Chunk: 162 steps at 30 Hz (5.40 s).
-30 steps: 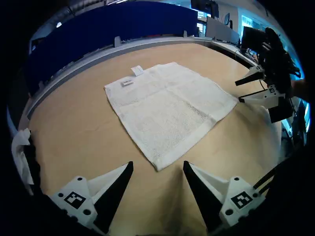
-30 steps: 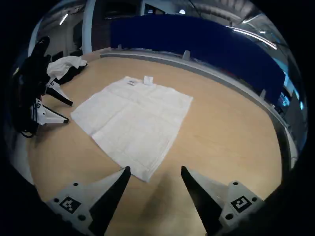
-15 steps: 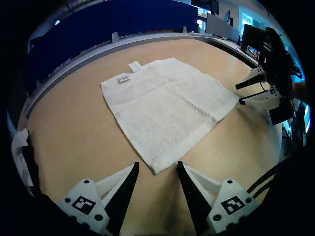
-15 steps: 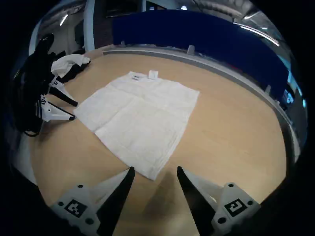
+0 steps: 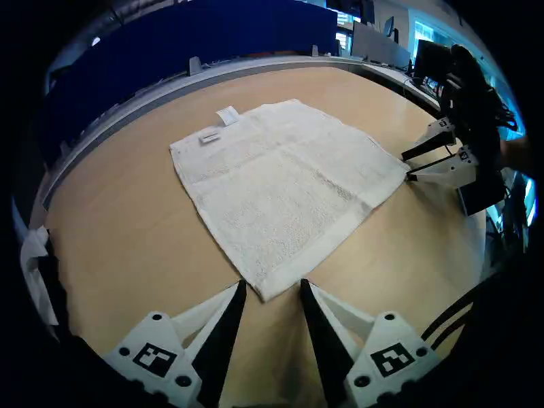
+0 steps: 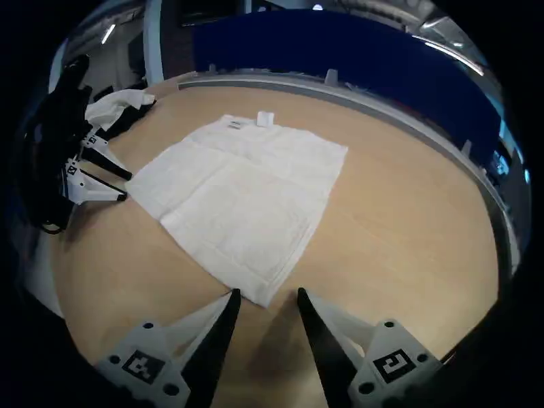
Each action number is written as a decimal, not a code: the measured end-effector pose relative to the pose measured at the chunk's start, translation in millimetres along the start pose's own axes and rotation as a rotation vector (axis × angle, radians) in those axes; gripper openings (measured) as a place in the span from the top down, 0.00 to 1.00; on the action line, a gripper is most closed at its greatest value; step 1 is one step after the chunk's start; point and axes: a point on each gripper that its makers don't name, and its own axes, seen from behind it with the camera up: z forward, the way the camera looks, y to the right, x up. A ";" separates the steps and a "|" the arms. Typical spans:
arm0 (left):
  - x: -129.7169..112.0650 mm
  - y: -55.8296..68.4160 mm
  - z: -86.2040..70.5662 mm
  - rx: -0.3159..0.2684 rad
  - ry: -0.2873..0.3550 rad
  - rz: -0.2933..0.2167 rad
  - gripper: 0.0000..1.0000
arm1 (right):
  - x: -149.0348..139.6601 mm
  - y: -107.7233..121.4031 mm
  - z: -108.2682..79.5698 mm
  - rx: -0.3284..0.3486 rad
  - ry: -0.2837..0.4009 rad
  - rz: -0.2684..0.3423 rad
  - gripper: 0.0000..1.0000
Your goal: Fold towel
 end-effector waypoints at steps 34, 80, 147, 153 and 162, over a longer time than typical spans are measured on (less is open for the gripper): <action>-1.0 -0.4 -0.2 0.015 -0.014 0.020 0.90 | 10.5 2.6 -0.9 0.011 0.012 0.033 0.93; 49.9 12.5 -66.1 0.010 0.050 0.012 0.90 | 84.5 -1.7 -89.4 0.021 0.125 0.021 0.95; 92.4 -30.7 3.7 0.024 0.014 -0.036 0.90 | 108.6 60.1 -9.6 0.012 0.038 0.132 0.96; 90.0 -38.8 19.0 0.040 -0.001 -0.038 0.90 | 104.1 67.5 5.5 0.000 0.025 0.154 0.96; 85.9 -47.3 37.9 0.072 -0.021 -0.051 0.86 | 100.9 70.6 21.7 -0.023 0.021 0.165 0.96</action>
